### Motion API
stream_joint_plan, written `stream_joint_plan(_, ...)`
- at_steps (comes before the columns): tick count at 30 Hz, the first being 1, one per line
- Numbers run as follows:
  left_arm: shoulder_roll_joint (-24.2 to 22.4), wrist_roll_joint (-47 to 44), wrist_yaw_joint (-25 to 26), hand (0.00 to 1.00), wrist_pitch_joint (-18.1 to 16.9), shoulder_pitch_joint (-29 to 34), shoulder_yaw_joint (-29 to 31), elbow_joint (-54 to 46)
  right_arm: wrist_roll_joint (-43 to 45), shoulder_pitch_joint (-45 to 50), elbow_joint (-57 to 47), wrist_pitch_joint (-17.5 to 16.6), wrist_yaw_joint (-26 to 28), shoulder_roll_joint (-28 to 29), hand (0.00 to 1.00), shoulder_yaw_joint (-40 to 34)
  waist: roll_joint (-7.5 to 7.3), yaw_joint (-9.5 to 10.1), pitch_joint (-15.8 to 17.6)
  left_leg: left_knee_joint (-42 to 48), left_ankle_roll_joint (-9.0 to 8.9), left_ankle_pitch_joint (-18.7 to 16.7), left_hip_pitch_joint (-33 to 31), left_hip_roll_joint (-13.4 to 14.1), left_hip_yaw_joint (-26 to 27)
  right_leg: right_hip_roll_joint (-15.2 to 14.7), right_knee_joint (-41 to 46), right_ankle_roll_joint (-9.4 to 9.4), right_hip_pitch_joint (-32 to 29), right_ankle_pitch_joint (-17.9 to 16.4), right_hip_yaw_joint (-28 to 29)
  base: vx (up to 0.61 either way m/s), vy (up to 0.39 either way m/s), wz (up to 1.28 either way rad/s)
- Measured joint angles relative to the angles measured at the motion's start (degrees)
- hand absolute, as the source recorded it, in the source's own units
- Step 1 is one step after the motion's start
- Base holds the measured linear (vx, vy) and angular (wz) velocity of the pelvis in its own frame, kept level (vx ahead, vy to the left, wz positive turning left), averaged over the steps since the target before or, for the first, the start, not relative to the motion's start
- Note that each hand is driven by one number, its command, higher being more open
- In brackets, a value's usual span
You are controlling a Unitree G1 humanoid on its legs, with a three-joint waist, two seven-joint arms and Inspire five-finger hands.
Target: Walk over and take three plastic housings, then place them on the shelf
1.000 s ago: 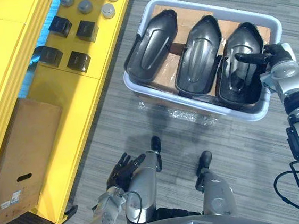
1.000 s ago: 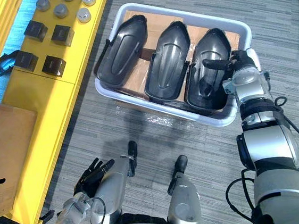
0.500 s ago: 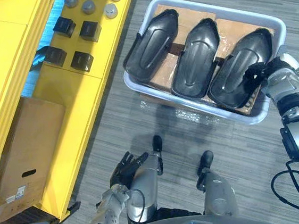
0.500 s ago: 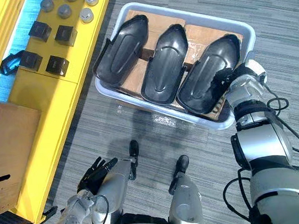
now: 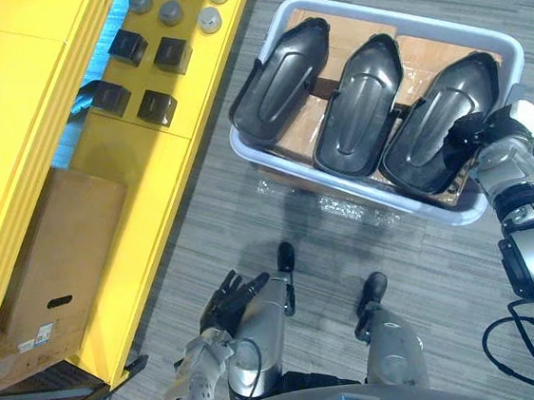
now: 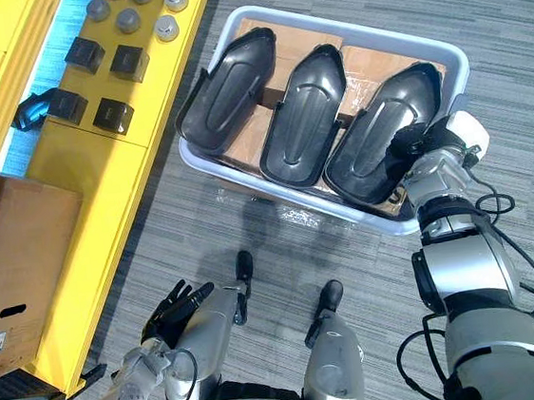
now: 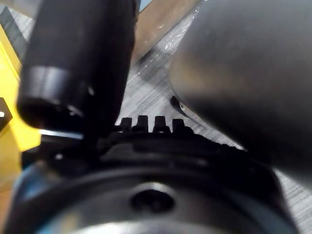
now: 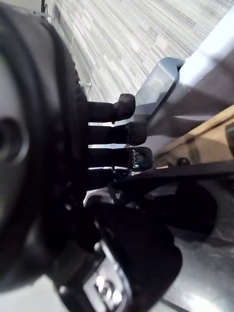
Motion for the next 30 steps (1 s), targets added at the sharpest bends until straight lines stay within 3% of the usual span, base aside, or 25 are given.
stream_joint_plan(6,-0.1,-3.2,1.1,1.00,-0.1,5.9,2.7,-15.1,4.3,8.4,-17.3,-1.2,-6.9,-0.3,0.00,-3.4,-0.47,-2.06,0.3,-0.6,0.00,0.0,2.1,0.1,0.3,0.0,-0.2,0.10,1.8,0.1,0.2,0.01,-0.002,-0.01)
stream_joint_plan(10,-0.1,-3.6,1.9,1.00,-0.5,6.6,4.1,-27.7,4.1,13.6,-28.0,-2.0,-11.6,-0.3,0.00,-7.4,-1.80,-3.25,0.0,-2.0,-0.10,0.0,5.1,0.2,0.8,0.2,-1.3,0.14,4.3,0.1,0.6,-0.02,-0.009,-0.08)
stream_joint_plan(13,-0.1,-3.6,3.1,1.00,-1.0,6.5,5.6,-32.2,3.8,16.7,-32.7,-2.8,-13.5,0.5,0.00,-8.3,-4.58,-4.64,-1.6,-4.7,-0.38,0.8,6.6,0.2,1.4,0.4,-2.4,0.23,4.9,0.2,0.7,0.01,-0.027,-0.06)
stream_joint_plan(17,-0.1,-3.2,5.8,1.00,0.4,6.7,5.5,-33.9,3.6,21.8,-34.3,-2.8,-14.0,3.8,0.00,-9.2,-7.54,-4.71,-5.6,-7.8,-0.77,1.2,9.9,0.2,1.8,0.8,-4.3,0.23,7.5,0.2,0.7,0.08,-0.044,-0.03)
stream_joint_plan(24,-0.1,6.0,9.8,1.00,2.9,4.9,5.3,-38.6,-1.4,24.2,-35.9,-4.0,-14.0,8.1,0.00,-8.7,-7.72,-5.00,-9.5,-8.7,-0.84,1.3,12.4,-0.1,1.6,0.7,-6.1,0.45,10.7,0.4,0.0,0.06,-0.015,0.04)
stream_joint_plan(30,2.4,13.8,5.2,1.00,12.2,-1.8,-0.3,-38.8,-7.3,24.2,-37.3,-9.0,-13.9,8.1,0.00,-4.9,-7.77,-5.29,-12.5,-9.5,-0.79,1.4,13.6,-0.4,1.6,0.6,-6.2,0.62,11.5,0.6,0.3,-0.01,0.008,0.00)
